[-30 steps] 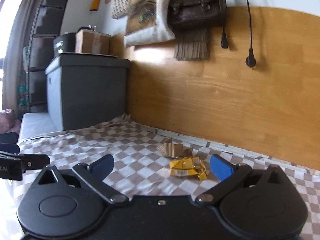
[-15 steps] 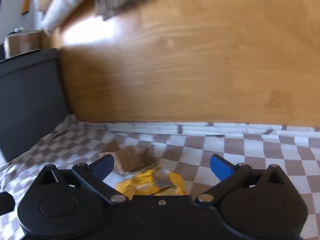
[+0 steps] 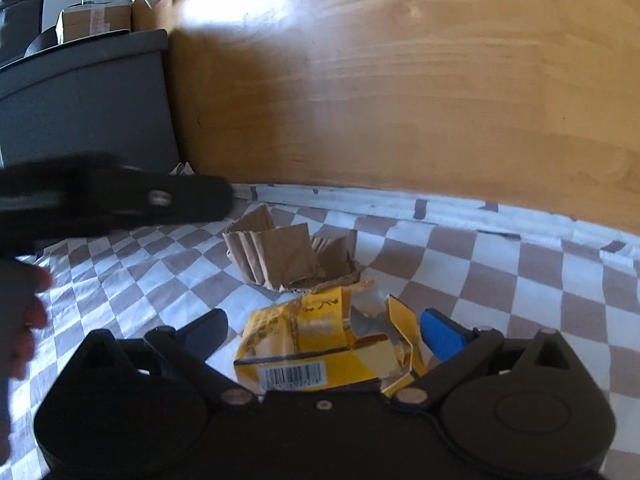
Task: Collect trash
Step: 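Grasp yellow wrapper with right tool while left tool grasps brown paper bag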
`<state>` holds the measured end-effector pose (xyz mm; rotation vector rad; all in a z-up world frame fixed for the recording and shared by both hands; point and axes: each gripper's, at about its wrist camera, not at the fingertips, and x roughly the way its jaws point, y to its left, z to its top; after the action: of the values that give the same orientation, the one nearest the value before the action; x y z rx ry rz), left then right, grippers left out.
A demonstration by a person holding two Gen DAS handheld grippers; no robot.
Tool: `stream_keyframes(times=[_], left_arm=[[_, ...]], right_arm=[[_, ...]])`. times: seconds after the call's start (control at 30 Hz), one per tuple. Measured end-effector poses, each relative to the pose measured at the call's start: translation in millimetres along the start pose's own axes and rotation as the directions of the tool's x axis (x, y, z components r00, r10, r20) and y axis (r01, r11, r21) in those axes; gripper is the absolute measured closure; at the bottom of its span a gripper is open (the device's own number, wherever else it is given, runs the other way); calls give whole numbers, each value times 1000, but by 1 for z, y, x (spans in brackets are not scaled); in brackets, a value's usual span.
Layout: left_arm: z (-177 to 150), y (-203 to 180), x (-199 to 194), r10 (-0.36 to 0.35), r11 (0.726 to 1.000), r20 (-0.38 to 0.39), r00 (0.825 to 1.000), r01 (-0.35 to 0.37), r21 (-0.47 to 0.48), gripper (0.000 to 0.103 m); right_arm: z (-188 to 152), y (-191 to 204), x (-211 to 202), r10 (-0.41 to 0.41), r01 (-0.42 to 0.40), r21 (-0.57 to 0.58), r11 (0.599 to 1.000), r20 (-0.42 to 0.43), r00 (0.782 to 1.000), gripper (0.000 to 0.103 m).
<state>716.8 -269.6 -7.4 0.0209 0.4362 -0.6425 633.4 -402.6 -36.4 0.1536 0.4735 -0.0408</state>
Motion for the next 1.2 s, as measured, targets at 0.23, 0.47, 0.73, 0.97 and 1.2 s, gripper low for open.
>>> stream_keyframes(times=[0.23, 0.47, 0.73, 0.97, 1.2], left_arm=[[-9, 6, 35, 32, 1000, -52, 998, -31, 3, 10], [-12, -6, 52, 26, 999, -61, 998, -24, 43, 27], [-15, -21, 70, 98, 995, -104, 990, -94, 44, 61], [-16, -23, 61, 126, 992, -71, 989, -125, 26, 64], [-17, -14, 24, 161, 987, -22, 987, -161, -12, 64]], right_arm=[[-2, 11, 10, -61, 58, -65, 996, -36, 997, 0], [-2, 12, 8, -52, 50, -76, 996, -25, 998, 6], [-1, 5, 5, -29, 28, -39, 999, -21, 999, 10], [-1, 1, 2, -11, 11, -14, 1000, -3, 1000, 15], [-2, 1, -3, -10, 10, -19, 1000, 10, 1000, 41]])
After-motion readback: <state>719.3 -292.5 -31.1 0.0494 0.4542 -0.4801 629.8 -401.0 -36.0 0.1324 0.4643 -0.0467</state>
